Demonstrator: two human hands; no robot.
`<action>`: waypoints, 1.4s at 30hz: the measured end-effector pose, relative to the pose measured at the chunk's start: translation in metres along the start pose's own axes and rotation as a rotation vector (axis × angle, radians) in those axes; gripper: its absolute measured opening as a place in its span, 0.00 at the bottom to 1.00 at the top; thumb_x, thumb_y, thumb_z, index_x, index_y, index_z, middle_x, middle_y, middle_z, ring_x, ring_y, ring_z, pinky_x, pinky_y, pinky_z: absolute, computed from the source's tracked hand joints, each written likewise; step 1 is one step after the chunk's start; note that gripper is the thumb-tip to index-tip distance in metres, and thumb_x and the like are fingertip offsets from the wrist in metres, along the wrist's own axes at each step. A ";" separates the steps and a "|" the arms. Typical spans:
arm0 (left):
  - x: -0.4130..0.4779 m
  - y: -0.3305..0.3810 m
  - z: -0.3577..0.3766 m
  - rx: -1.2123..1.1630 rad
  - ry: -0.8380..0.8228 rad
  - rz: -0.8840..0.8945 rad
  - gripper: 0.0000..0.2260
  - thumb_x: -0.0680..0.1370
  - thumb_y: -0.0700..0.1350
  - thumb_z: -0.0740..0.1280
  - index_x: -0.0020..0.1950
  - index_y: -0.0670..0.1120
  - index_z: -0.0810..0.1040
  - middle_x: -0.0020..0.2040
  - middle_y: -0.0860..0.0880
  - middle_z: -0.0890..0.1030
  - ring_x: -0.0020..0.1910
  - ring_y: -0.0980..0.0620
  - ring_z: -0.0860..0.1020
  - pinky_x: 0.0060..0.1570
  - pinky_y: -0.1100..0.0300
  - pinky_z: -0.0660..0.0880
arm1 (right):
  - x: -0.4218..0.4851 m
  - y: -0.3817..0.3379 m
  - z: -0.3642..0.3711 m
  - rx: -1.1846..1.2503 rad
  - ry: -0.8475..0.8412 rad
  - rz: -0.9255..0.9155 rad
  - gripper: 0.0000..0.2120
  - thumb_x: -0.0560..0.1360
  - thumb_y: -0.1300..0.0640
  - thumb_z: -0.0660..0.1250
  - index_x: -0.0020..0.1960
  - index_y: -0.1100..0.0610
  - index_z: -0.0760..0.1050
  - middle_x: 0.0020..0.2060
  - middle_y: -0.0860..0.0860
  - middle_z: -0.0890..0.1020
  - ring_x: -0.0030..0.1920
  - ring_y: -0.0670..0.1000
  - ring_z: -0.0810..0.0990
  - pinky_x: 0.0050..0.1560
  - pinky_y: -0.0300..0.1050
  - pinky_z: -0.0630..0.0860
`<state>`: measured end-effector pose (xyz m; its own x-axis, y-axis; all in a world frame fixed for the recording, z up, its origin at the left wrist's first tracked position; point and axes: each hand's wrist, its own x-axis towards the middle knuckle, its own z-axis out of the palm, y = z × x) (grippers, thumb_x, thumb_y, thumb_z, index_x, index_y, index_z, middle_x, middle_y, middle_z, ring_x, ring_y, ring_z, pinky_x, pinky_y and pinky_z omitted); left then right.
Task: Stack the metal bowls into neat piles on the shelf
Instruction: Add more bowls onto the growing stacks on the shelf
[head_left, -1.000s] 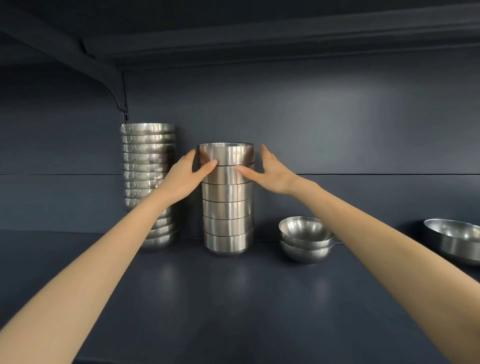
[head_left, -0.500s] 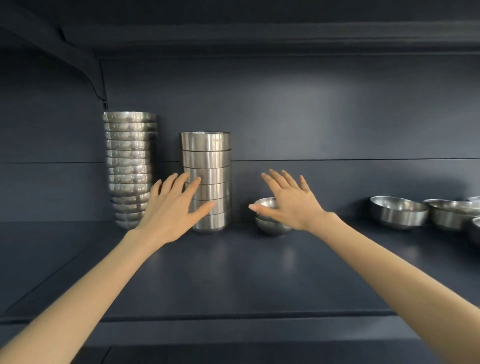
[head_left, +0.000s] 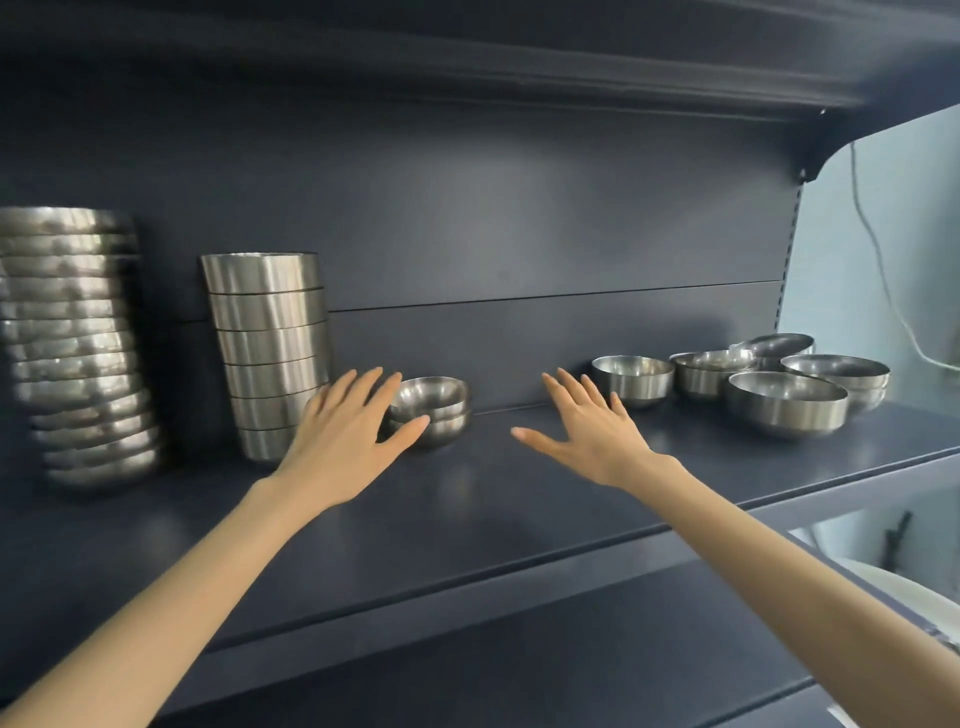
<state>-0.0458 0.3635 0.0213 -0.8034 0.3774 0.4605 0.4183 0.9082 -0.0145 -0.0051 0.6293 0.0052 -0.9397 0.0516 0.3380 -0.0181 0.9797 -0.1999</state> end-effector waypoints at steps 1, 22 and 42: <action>0.005 0.008 0.003 -0.012 -0.010 0.017 0.43 0.71 0.74 0.35 0.79 0.52 0.51 0.79 0.51 0.53 0.78 0.49 0.50 0.74 0.53 0.50 | -0.001 0.010 0.000 0.020 0.006 0.033 0.43 0.75 0.30 0.54 0.80 0.52 0.44 0.79 0.49 0.46 0.79 0.54 0.44 0.76 0.57 0.45; 0.182 0.174 0.092 -0.424 -0.247 0.157 0.27 0.82 0.60 0.51 0.79 0.49 0.54 0.78 0.54 0.56 0.77 0.53 0.55 0.70 0.52 0.58 | 0.080 0.185 0.020 0.508 0.072 0.349 0.49 0.70 0.33 0.66 0.77 0.63 0.52 0.76 0.55 0.57 0.75 0.51 0.57 0.73 0.46 0.59; 0.242 0.206 0.156 -1.141 -0.306 -0.195 0.30 0.80 0.44 0.63 0.79 0.44 0.53 0.76 0.50 0.63 0.67 0.53 0.68 0.64 0.57 0.71 | 0.112 0.209 0.039 0.802 0.166 0.287 0.39 0.70 0.47 0.75 0.70 0.64 0.59 0.65 0.55 0.65 0.63 0.50 0.69 0.60 0.37 0.68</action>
<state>-0.2201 0.6705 -0.0087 -0.8978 0.4191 0.1351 0.2888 0.3290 0.8991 -0.1274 0.8319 -0.0347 -0.8841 0.3649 0.2920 -0.0814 0.4951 -0.8650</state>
